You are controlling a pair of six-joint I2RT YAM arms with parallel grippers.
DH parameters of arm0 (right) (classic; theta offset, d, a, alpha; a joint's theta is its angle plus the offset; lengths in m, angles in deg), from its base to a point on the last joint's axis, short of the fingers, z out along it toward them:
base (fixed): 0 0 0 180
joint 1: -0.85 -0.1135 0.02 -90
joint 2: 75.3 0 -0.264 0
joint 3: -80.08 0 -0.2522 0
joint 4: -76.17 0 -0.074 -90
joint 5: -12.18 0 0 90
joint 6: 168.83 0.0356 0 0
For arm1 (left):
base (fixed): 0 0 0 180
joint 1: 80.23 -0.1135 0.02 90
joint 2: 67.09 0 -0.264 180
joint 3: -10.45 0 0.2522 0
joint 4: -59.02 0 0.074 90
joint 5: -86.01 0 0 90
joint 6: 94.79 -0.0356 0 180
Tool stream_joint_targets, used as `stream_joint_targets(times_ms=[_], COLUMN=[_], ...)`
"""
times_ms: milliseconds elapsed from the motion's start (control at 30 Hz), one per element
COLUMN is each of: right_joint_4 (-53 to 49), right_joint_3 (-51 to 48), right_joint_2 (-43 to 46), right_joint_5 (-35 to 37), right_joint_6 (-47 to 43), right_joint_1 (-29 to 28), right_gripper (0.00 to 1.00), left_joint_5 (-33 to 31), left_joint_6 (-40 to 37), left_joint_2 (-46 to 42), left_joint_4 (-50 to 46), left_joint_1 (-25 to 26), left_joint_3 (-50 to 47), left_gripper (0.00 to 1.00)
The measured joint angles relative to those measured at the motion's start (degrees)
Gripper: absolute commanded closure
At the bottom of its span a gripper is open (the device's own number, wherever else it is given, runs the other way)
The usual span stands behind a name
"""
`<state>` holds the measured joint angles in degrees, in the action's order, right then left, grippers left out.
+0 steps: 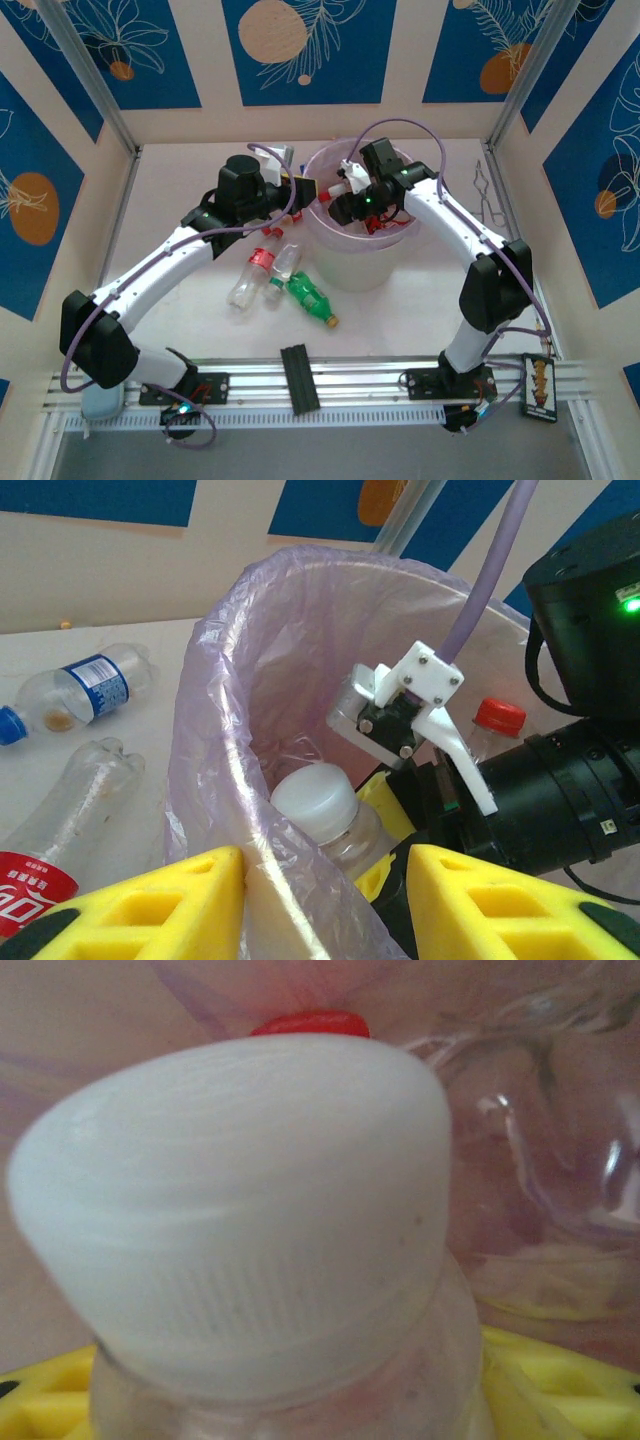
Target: Put the plastic bottles in the bin
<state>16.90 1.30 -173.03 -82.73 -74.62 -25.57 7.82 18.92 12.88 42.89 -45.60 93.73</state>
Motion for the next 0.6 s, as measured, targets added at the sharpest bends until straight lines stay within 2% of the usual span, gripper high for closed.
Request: stream_joint_targets(times_ms=[200, 433, 600], right_joint_4=[0.04, -1.09, -0.98], right_joint_3=[-0.04, 3.61, 6.38], right_joint_2=[0.09, 1.53, 6.29], right_joint_5=[0.24, 0.68, 1.14], right_joint_6=[0.39, 0.02, -0.61], right_joint_1=[-0.7, -0.57, 0.7], right_gripper=[0.19, 0.08, 0.03], left_joint_5=[-0.13, -0.13, -0.13], left_joint_6=[-0.02, -0.04, -0.13], left_joint_2=[-0.07, -0.11, -0.17], left_joint_4=[0.02, 0.02, -0.02], left_joint_1=[0.0, 0.0, 0.0], left_joint_3=[-0.04, -0.07, -0.07], left_gripper=[0.54, 0.54, 0.52])
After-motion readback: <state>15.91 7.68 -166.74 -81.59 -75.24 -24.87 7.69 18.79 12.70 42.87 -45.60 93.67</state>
